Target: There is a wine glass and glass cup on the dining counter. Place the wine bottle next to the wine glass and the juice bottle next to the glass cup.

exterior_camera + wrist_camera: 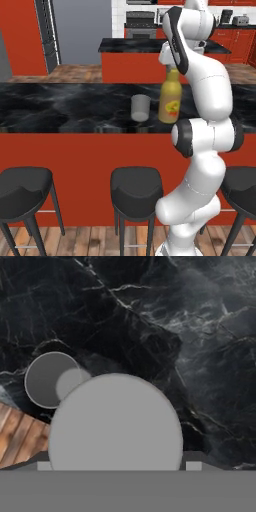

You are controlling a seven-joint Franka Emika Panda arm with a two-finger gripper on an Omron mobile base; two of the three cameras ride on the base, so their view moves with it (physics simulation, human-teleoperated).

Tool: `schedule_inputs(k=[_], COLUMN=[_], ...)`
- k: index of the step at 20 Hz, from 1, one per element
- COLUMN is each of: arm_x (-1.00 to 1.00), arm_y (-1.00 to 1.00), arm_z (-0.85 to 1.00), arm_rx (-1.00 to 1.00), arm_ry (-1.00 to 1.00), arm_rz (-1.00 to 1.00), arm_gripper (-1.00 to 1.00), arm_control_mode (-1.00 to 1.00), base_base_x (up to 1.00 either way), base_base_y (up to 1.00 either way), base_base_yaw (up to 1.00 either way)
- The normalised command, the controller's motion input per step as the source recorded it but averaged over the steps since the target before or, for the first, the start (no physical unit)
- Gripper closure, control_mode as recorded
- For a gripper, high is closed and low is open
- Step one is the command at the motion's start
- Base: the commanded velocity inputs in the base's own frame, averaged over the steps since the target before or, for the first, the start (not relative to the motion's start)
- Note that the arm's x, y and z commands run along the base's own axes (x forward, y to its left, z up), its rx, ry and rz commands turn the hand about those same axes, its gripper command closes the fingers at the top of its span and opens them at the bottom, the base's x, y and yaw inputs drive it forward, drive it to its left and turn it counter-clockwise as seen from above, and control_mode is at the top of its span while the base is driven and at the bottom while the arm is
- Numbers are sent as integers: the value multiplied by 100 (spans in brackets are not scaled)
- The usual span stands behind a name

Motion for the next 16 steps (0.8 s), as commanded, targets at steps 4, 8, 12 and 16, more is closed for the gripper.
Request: schedule_inputs(k=[4,8,12,16], arm_x=[30,20,13,6], arm_y=[1,4,4,1], arm_z=[0,-1,-4,-11], arm_rx=[1,3,3,3], arm_ry=[0,0,0,0], arm_rz=[0,0,0,0], arm_gripper=[100,100,100,100], arm_control_mode=[-100,-100,-100,-100], base_base_x=[0,0,0,0], base_base_y=[0,0,0,0], base_base_yaw=[0,0,0,0])
